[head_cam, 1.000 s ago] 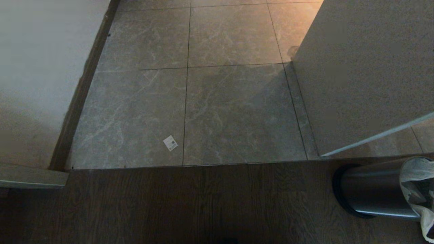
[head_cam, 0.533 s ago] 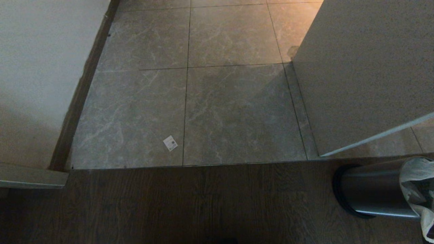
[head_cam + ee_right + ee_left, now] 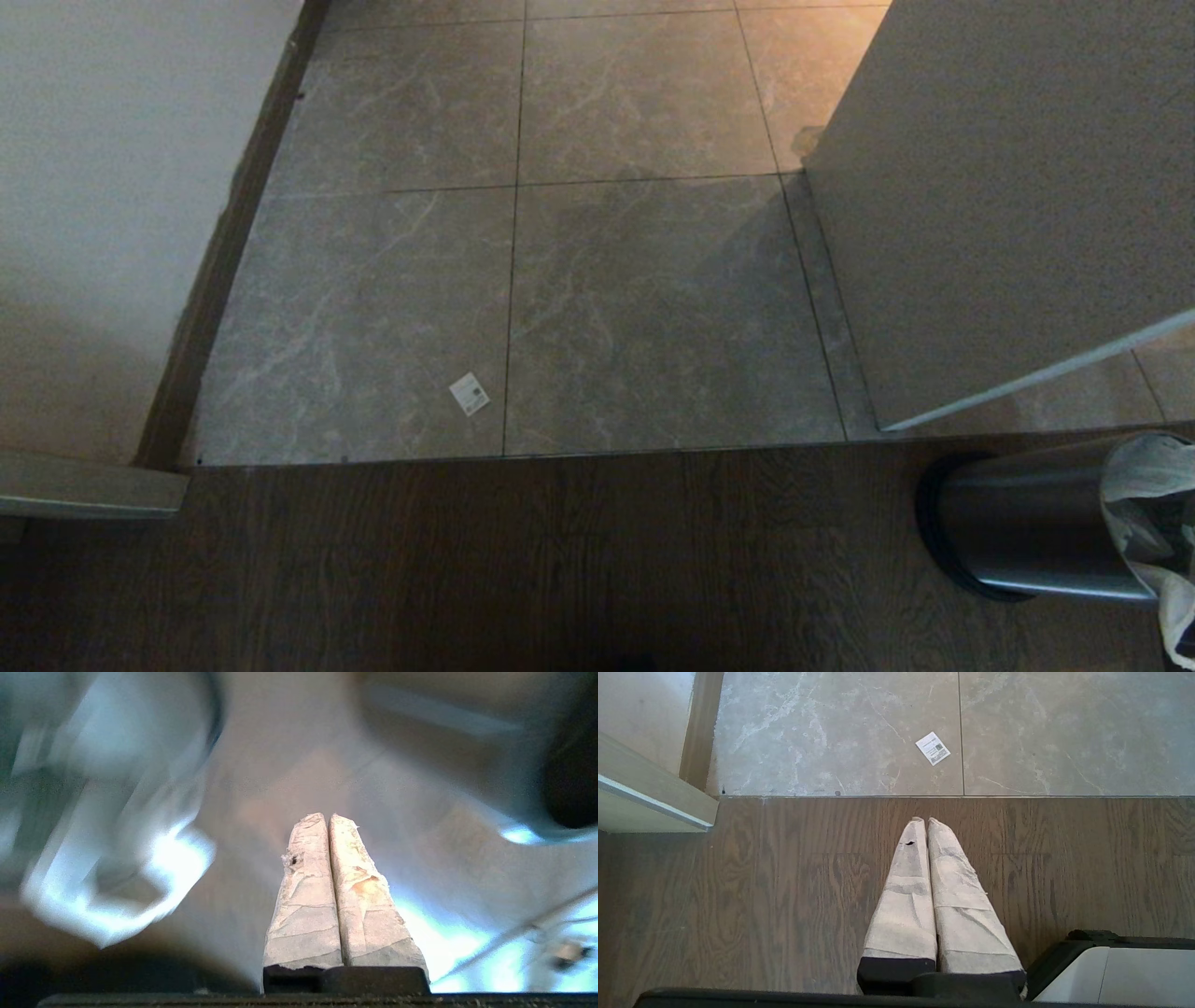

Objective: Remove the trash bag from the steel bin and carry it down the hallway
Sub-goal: Pick up the trash bag

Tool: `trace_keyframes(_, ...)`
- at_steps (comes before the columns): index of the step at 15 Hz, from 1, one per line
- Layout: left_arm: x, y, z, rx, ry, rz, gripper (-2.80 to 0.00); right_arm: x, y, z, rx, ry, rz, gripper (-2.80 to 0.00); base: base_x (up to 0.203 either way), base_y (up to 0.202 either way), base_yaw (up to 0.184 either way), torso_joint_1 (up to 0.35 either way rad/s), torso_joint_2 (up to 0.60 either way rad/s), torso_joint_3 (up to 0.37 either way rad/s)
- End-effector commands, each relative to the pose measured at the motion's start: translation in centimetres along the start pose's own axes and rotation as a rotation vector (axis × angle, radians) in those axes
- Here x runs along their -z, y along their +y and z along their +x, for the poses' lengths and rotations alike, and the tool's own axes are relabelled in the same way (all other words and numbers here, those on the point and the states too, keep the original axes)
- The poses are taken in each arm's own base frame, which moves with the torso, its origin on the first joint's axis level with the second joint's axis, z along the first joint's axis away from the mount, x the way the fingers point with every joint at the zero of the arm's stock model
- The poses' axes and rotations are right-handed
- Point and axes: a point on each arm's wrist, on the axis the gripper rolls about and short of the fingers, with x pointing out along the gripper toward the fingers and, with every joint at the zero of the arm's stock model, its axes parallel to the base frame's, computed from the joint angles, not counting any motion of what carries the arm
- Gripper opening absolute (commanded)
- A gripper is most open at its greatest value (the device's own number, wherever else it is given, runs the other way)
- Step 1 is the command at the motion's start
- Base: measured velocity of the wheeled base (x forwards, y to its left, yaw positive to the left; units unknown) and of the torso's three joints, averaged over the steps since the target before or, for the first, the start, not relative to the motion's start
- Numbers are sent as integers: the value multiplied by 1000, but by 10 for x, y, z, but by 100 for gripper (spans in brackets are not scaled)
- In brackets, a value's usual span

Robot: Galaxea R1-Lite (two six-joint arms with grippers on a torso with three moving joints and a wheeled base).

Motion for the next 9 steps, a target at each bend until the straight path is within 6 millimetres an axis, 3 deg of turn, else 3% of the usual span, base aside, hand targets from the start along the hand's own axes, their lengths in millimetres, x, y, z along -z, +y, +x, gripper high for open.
trace_keyframes(1,0,0,0,0,0,0,-280,13,73,-13,-48,69,-172,-280,0,0,0,0,0,0)
trace_keyframes(4,0,0,0,0,0,0,-280,50,113,-15,-115,179,-239,-280,0,0,0,0,0,0)
trace_keyframes(5,0,0,0,0,0,0,-280,60,119,-17,-129,204,-249,-158,0,0,0,0,0,0)
trace_keyframes(6,0,0,0,0,0,0,-280,64,123,-21,-136,221,-262,0,0,0,0,0,0,0)
trace_keyframes(9,0,0,0,0,0,-1,-280,67,122,-17,-144,242,-274,0,0,0,0,0,0,0)
